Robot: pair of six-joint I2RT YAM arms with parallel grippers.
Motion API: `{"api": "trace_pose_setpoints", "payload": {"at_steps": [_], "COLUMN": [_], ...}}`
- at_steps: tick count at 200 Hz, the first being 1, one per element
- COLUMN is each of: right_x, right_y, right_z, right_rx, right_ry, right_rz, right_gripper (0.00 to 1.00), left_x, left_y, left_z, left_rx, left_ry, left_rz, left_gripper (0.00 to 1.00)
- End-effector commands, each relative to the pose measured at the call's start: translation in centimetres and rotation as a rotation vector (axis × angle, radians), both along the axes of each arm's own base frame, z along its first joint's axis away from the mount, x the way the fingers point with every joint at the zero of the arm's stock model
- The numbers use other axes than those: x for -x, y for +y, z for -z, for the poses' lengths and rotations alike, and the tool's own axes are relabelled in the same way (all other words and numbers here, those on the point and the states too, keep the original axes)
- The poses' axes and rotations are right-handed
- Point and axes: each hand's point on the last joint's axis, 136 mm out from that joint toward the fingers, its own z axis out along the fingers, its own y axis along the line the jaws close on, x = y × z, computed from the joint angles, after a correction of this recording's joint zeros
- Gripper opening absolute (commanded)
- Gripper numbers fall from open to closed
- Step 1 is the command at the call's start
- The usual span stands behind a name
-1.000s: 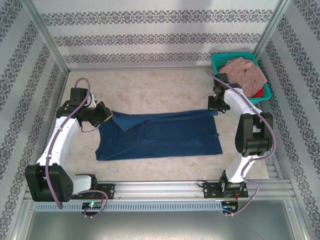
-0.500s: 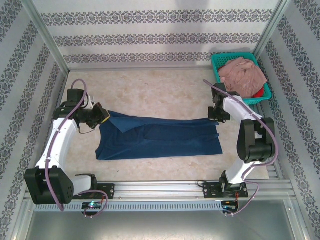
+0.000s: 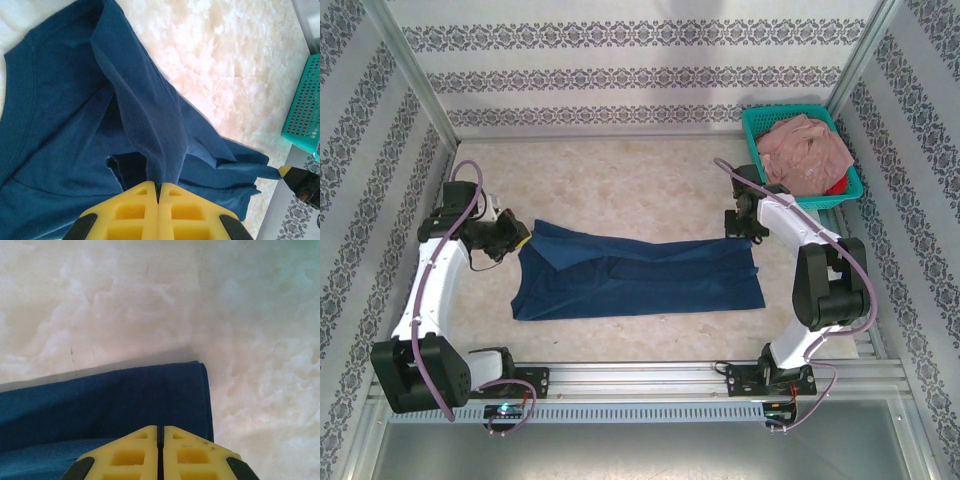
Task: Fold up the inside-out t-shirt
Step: Fold the T-shirt at the center of the table.
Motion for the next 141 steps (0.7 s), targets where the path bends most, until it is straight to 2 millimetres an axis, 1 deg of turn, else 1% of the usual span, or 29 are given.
{"api": "trace_pose_setpoints", "payload": {"at_steps": [1,17,30,35,45,52,59,72,90,98,113,127,141], "right_x": [2.4,4.1,5.1,5.3,5.6,5.4,4.9,3.6,2.3,1.9,1.6,2.0,2.5], "right_y": [-0.8,-1.3,-1.9,-2.2,-2.6,-2.8,-2.8,-2.0,0.4,2.2,6.3,10.4,13.9], "right_z": [0.3,1.6,2.6,3.0,3.3,3.2,2.6,1.1,-0.7,-1.0,-0.6,0.3,1.2], "right_rx": [0.007,0.005,0.008,0.008,0.014,0.016,0.015,0.009,0.007,-0.020,-0.103,-0.179,-0.231], "right_ry": [0.051,0.100,0.133,0.142,0.149,0.141,0.114,0.038,-0.052,-0.072,-0.068,-0.036,-0.007], "right_rz": [0.057,0.092,0.129,0.139,0.158,0.166,0.163,0.133,0.038,-0.018,-0.107,-0.194,-0.248], "right_gripper": [0.10,0.12,0.14,0.16,0.22,0.25,0.28,0.33,0.38,0.39,0.40,0.40,0.39], "left_x": [2.6,3.8,4.6,4.8,5.3,5.4,5.4,5.5,5.4,5.4,5.3,5.2,5.2], "left_y": [-0.8,-1.1,-1.2,-1.3,-1.5,-1.7,-1.8,-1.6,-1.2,-1.1,-1.1,-1.1,-1.0], "left_z": [1.4,2.4,3.4,3.7,4.5,5.0,5.4,5.8,5.7,5.8,5.9,5.6,5.0], "left_rx": [0.032,0.041,0.038,0.044,0.060,0.074,0.079,0.069,0.039,0.030,0.032,0.030,0.023], "left_ry": [0.071,0.113,0.147,0.154,0.174,0.181,0.185,0.189,0.184,0.183,0.181,0.175,0.169], "left_rz": [0.038,0.059,0.064,0.065,0.062,0.061,0.059,0.055,0.055,0.055,0.056,0.058,0.060], "left_gripper": [0.00,0.00,0.00,0.00,0.00,0.00,0.00,0.00,0.00,0.00,0.00,0.00,0.00]}}
